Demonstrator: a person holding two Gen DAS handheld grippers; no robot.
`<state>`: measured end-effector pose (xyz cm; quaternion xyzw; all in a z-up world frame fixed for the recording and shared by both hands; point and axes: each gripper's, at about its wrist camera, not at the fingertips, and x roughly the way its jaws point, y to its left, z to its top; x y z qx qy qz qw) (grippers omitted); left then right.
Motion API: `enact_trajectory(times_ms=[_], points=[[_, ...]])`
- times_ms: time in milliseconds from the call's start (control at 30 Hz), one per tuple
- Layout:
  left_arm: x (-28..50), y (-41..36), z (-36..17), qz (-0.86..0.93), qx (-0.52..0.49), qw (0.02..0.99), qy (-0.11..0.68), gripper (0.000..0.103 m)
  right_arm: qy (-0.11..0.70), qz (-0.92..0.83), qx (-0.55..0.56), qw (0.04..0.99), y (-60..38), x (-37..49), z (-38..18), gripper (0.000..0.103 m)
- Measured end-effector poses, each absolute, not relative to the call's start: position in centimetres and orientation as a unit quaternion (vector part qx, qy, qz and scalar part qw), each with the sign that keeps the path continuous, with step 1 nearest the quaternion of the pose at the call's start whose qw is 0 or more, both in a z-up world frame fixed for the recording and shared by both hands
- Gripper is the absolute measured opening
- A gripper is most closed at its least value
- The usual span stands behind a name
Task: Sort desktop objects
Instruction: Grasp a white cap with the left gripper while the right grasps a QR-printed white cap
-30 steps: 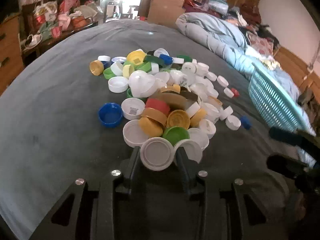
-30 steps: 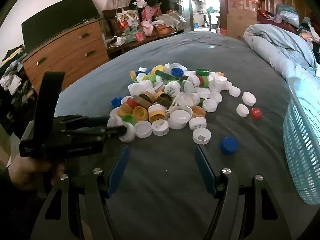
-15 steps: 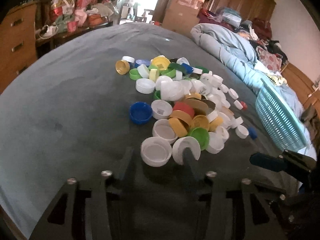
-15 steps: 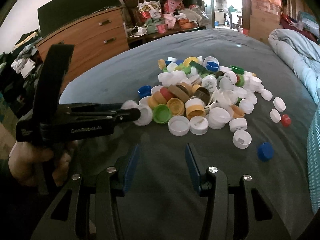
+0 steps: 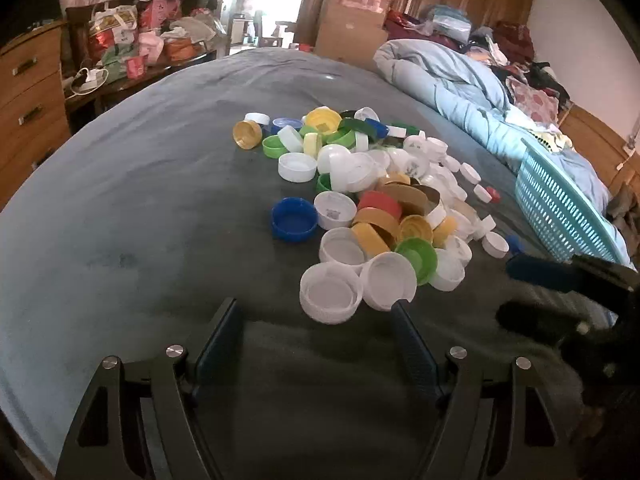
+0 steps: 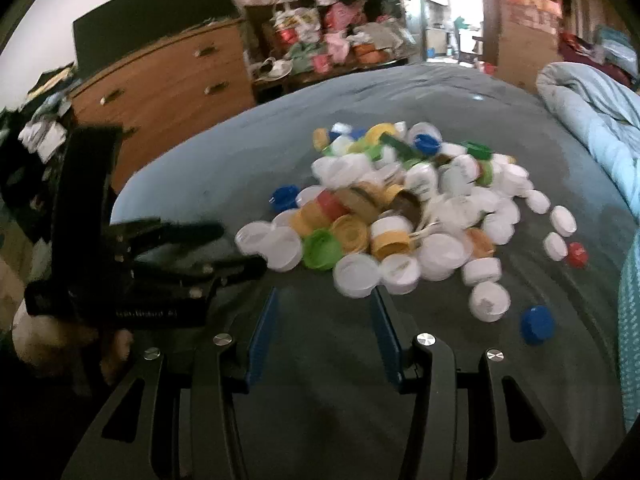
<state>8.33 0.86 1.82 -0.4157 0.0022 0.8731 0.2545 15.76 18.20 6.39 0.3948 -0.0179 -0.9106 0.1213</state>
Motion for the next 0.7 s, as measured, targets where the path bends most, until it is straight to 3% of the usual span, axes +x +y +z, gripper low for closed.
enact_trajectory(times_ms=[133, 333, 600, 633, 667, 700], points=[[8.3, 0.5, 2.0, 0.877, -0.41, 0.253, -0.003, 0.077, -0.01, -0.92, 0.384, 0.075, 20.9, 16.4, 7.1, 0.042], [7.9, -0.4, 2.0, 0.882, -0.407, 0.238, -0.017, 0.053, -0.04, -0.911, 0.409, 0.008, 26.2, 15.5, 5.6, 0.042], [7.9, -0.1, 1.7, 0.884, -0.404, 0.234, -0.005, 0.053, -0.028, -0.901, 0.432, 0.011, 26.1, 12.6, 3.7, 0.042], [7.9, 0.0, 1.7, 0.885, -0.404, 0.233, -0.002, 0.053, -0.027, -0.898, 0.438, 0.01, 26.0, 12.4, 3.4, 0.041], [7.9, 0.1, 1.7, 0.885, -0.403, 0.232, 0.0, 0.053, -0.027, -0.896, 0.443, 0.01, 26.0, 12.5, 3.0, 0.027], [7.9, 0.1, 1.7, 0.886, -0.402, 0.232, 0.0, 0.053, -0.029, -0.896, 0.443, 0.011, 25.9, 12.7, 3.0, 0.025]])
